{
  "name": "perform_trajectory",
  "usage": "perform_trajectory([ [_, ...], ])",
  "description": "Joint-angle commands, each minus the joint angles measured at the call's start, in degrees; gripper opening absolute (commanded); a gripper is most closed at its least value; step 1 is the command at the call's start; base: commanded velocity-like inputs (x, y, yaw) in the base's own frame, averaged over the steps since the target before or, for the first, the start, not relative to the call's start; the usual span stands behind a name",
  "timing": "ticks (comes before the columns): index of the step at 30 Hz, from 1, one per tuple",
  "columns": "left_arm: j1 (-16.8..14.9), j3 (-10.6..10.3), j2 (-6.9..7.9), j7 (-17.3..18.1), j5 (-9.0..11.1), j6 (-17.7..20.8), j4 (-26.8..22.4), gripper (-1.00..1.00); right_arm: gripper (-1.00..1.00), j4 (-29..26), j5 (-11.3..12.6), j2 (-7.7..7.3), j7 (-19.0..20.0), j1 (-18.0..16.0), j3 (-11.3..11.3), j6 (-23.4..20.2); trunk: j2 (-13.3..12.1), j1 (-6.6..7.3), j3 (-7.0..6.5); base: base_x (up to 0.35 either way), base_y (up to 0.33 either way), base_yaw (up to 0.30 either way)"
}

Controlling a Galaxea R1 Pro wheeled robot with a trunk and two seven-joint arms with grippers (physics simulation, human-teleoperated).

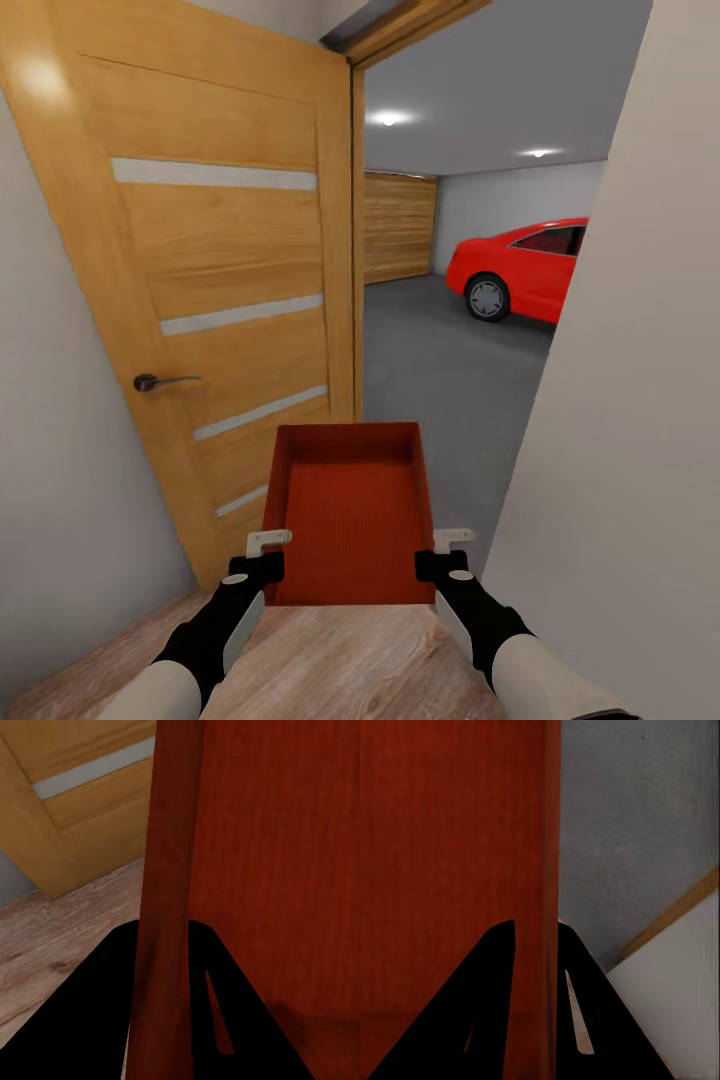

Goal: Move the two storage containers from the living room to the garage. In the garage, place one container on the floor and stack the other container on top of it (either order is fine).

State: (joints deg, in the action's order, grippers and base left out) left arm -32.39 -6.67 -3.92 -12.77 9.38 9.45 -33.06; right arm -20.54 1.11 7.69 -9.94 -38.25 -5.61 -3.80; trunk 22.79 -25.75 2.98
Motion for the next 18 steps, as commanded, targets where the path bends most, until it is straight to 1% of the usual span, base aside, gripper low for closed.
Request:
perform_trajectory([
  [1, 0.0, 1.1, 0.05, -0.8, 2.4, -2.2, -1.5, -1.0, -1.0, 0.0, -0.1, -0.04, -0.7, 0.0, 0.9, -0.4, 0.1, -0.04, 0.14, 0.005, 0.003, -0.251],
  [11, 0.0, 1.1, 0.05, -0.8, 2.4, -2.2, -1.5, -1.0, -1.0, 0.0, -0.1, -0.04, -0.7, 0.0, 0.9, -0.4, 0.1, -0.04, 0.14, 0.001, 0.0, -0.248],
  [14, 0.0, 1.1, 0.05, -0.8, 2.4, -2.2, -1.5, -1.0, -1.0, 0.0, -0.1, -0.04, -0.7, 0.0, 0.9, -0.4, 0.1, -0.04, 0.14, 0.0, 0.0, -0.107],
  [18, 0.0, 1.1, 0.05, -0.8, 2.4, -2.2, -1.5, -1.0, -1.0, 0.0, -0.1, -0.04, -0.7, 0.0, 0.9, -0.4, 0.1, -0.04, 0.14, 0.0, 0.0, -0.019],
])
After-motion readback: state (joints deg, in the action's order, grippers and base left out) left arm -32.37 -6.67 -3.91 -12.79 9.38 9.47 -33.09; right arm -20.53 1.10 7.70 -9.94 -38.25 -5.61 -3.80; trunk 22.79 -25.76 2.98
